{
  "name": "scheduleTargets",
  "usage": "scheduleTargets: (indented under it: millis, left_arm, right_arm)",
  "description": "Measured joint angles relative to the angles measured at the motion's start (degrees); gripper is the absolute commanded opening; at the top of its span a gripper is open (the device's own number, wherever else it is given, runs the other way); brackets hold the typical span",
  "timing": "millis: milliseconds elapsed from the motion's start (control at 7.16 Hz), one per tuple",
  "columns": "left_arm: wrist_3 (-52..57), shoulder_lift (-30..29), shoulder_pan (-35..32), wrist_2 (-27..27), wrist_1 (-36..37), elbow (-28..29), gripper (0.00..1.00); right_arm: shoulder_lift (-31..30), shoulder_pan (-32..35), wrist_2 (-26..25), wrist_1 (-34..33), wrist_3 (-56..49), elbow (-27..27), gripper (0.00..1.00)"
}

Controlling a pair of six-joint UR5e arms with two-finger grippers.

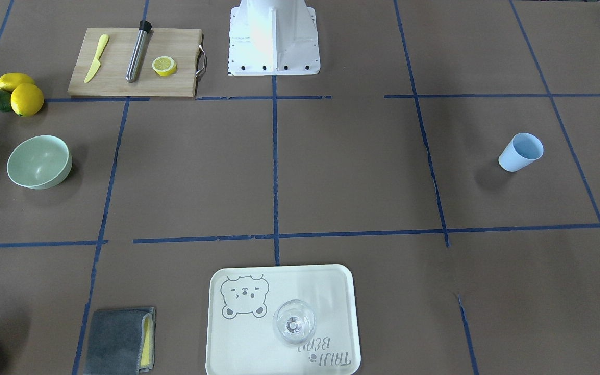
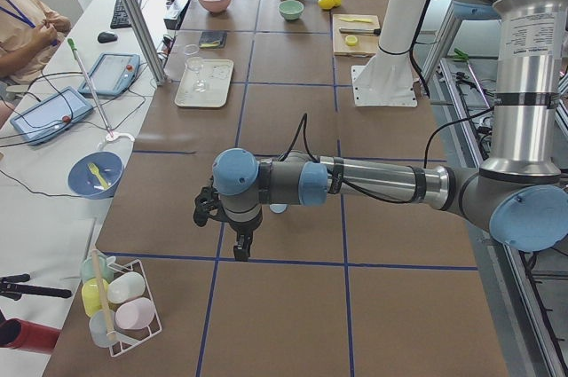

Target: Pour ice into bowl

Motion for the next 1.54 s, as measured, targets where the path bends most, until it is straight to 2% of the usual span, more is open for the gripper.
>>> scheduleTargets:
  millis: [558, 1117, 1257, 1396, 1536]
  left_arm:
    - [0.0, -0.2, 0.6, -0.2, 0.0, -0.8, 1.00]
    - [-0.1, -0.1, 2.3, -0.3, 0.1, -3.3, 1.00]
    - [-0.2, -0.1, 2.4, -0.2, 0.1, -3.3, 1.00]
    - [-0.2, 0.0, 2.4, -0.2, 0.1, -3.4, 1.00]
    - [-0.2, 0.0, 2.4, -0.3, 0.2, -3.4, 1.00]
  right_arm:
    - [-0.3, -0.5, 2.4, 10.3, 0.0, -3.3, 1.00]
    - [-0.2, -3.2, 8.9, 16.6, 1.9, -4.1, 1.00]
    - [0.2, -5.9, 9.0, 18.2, 7.4, -3.9, 1.00]
    - [0.6, -9.0, 7.1, 22.6, 17.5, -3.6, 1.00]
    - [0.0, -13.0, 3.1, 29.7, 27.7, -3.6, 1.00]
